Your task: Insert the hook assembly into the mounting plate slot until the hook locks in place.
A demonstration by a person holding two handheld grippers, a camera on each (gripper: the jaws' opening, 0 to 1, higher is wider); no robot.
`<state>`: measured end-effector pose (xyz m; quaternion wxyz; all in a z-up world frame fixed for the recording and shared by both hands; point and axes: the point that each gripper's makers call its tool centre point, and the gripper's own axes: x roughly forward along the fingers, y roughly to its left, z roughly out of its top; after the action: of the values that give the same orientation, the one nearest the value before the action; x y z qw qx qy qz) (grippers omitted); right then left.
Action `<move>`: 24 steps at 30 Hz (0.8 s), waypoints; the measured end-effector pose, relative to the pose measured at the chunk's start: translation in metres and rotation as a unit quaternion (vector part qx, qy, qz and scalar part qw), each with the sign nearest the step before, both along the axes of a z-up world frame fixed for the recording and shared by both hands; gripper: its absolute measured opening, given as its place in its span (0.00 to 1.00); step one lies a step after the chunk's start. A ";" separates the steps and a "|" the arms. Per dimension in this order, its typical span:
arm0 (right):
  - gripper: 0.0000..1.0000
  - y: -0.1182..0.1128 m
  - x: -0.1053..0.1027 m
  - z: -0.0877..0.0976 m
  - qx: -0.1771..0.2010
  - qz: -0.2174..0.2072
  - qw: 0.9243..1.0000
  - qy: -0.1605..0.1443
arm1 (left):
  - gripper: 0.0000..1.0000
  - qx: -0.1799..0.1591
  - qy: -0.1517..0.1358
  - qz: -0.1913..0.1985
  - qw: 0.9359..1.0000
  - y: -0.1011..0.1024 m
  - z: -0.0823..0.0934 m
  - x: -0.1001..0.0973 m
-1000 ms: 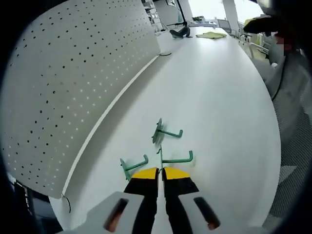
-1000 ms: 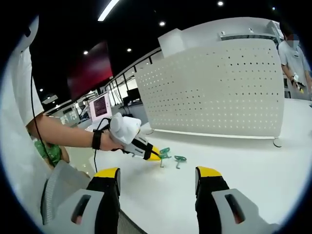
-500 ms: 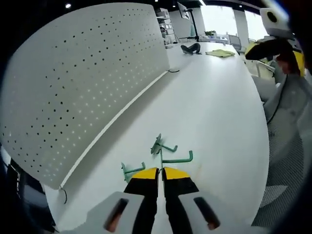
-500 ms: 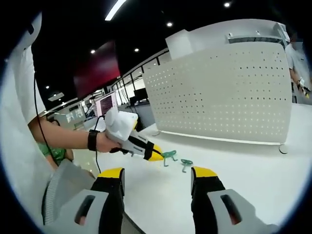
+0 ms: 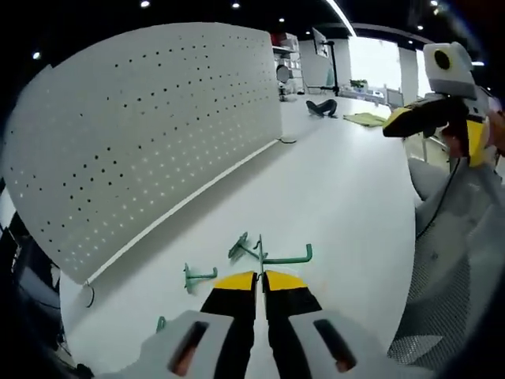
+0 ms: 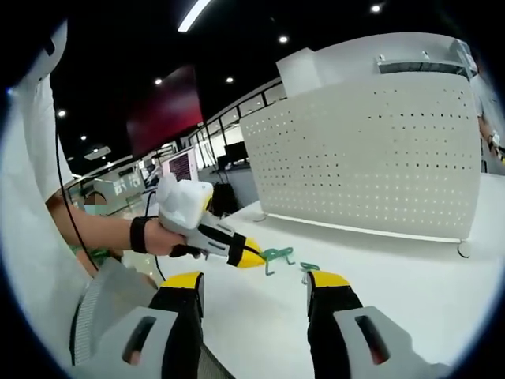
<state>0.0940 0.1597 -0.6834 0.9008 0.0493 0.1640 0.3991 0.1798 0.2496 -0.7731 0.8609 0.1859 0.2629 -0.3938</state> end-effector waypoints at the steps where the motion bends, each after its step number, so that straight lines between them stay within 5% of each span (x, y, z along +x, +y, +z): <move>1: 0.52 0.001 0.000 0.000 0.001 0.000 1.000 0.001 | 0.03 -0.010 0.002 0.000 1.000 -0.002 0.003 -0.002; 24: 0.39 0.016 0.002 0.011 0.041 -0.010 0.999 -0.015 | 0.03 -0.144 -0.008 0.009 0.990 -0.030 0.060 -0.031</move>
<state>0.0961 0.1760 -0.6723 0.9045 0.0816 0.1335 0.3967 0.1486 0.2198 -0.7127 0.8846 0.0608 0.1980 -0.4178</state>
